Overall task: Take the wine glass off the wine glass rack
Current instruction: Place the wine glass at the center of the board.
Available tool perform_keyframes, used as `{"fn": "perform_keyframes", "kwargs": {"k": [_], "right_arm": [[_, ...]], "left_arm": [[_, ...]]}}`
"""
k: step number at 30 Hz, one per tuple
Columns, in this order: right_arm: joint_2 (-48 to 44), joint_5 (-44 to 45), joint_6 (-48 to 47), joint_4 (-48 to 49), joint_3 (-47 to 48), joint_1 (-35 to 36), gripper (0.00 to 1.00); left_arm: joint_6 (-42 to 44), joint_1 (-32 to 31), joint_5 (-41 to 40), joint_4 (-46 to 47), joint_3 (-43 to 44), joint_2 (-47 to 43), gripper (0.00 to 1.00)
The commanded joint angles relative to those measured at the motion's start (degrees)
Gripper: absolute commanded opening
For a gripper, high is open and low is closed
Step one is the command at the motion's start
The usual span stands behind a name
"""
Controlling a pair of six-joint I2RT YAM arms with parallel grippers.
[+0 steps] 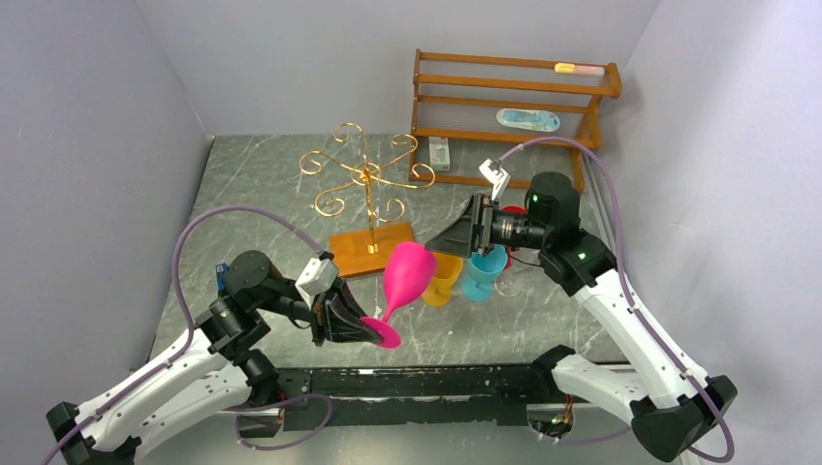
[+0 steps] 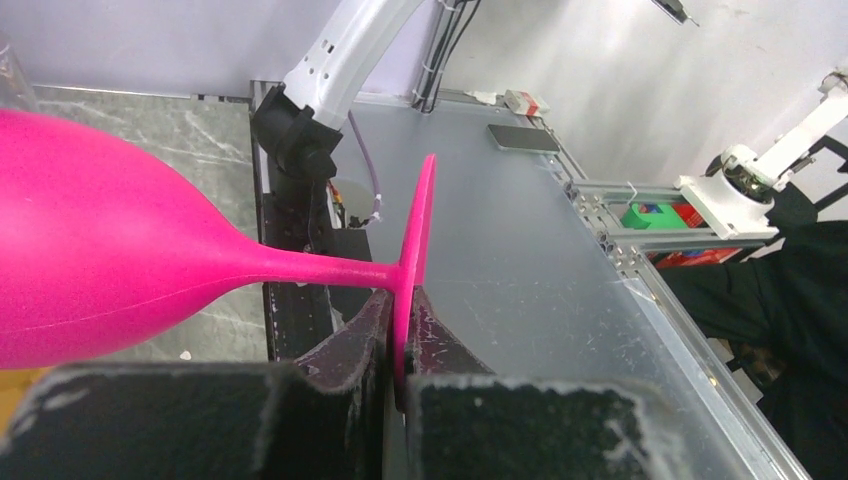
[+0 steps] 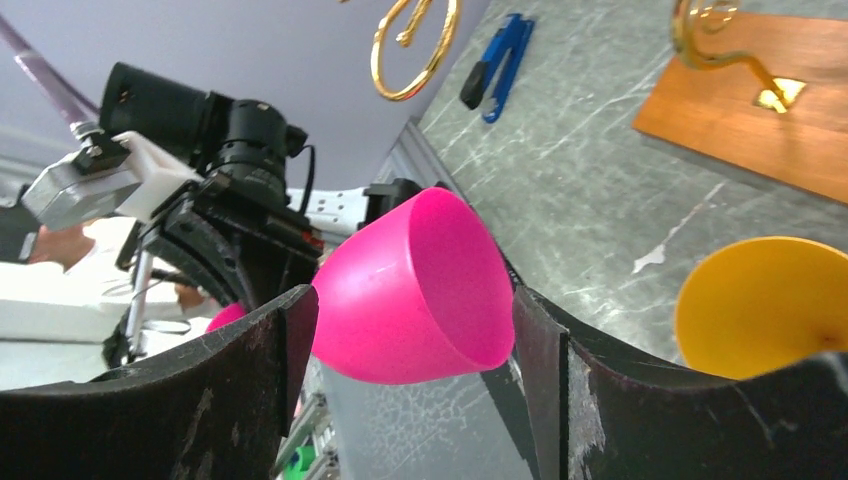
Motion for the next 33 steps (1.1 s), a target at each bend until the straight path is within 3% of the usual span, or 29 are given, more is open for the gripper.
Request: {"fn": "perform_keyframes", "kwargs": {"k": [1,11,17,21,29,33], "right_arm": [[-1.31,-8.48,5.79,7.95,-3.07,-0.26,0.75],[0.96,-17.73,10.41,12.82,-4.57,-0.23,0.61],[2.97,-22.53,15.09,15.75,-5.58,-0.23,0.48],[4.04,-23.32,11.89,11.51,-3.94,-0.23,0.47],[4.20,-28.65,14.16,15.84,-3.93,-0.21,0.40],[4.31,-29.56,12.57,14.29,-2.90,-0.05,0.41]], "left_arm": [[3.67,0.22,3.11,2.01,0.24,-0.11,0.05],[1.72,0.16,3.86,6.91,-2.73,-1.60,0.05],[7.33,0.19,3.21,-0.30,0.28,0.43,0.05],[9.64,0.19,3.24,-2.52,1.22,0.88,0.05],[9.88,0.19,2.60,-1.84,0.39,1.27,0.05],[11.59,0.16,2.27,-4.38,1.42,1.30,0.05]]}}
